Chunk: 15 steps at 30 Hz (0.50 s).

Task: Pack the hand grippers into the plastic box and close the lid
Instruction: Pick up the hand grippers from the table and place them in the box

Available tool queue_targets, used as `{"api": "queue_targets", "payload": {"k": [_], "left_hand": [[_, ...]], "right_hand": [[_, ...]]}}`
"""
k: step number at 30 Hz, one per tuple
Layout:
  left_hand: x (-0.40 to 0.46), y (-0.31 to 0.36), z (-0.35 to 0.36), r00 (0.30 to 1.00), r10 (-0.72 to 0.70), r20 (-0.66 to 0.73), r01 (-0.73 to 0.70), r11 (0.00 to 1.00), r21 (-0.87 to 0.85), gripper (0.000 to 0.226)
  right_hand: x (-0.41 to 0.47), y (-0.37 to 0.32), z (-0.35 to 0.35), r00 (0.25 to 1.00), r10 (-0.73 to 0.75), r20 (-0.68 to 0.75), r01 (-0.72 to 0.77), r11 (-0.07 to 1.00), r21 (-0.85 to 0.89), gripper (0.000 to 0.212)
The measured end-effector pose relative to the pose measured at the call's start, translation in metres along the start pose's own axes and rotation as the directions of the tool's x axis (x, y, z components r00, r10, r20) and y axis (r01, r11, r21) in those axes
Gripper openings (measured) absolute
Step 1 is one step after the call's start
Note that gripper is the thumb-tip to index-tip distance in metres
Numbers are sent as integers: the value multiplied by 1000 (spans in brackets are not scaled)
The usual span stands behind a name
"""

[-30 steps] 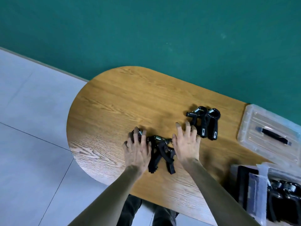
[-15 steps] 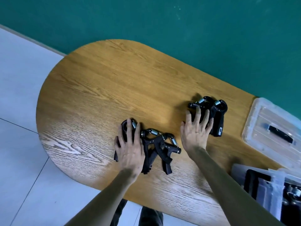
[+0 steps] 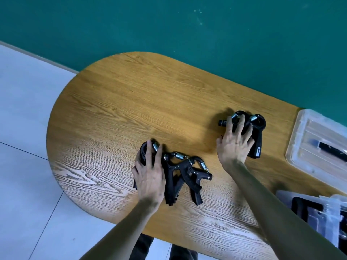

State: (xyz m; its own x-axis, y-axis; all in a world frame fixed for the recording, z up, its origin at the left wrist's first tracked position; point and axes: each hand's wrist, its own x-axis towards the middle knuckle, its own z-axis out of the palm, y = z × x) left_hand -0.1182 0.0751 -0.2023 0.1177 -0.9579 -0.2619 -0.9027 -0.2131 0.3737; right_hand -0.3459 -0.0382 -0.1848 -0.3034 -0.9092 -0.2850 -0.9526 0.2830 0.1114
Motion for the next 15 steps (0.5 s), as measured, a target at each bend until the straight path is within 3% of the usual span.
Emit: {"api": "queue_targets", "payload": {"k": [15], "left_hand": [[3,20,-12,998,-20,-66,22,999,34,97]], "right_hand": [[-40,12,-19,986,-113,-124,118,993,30,83]]}}
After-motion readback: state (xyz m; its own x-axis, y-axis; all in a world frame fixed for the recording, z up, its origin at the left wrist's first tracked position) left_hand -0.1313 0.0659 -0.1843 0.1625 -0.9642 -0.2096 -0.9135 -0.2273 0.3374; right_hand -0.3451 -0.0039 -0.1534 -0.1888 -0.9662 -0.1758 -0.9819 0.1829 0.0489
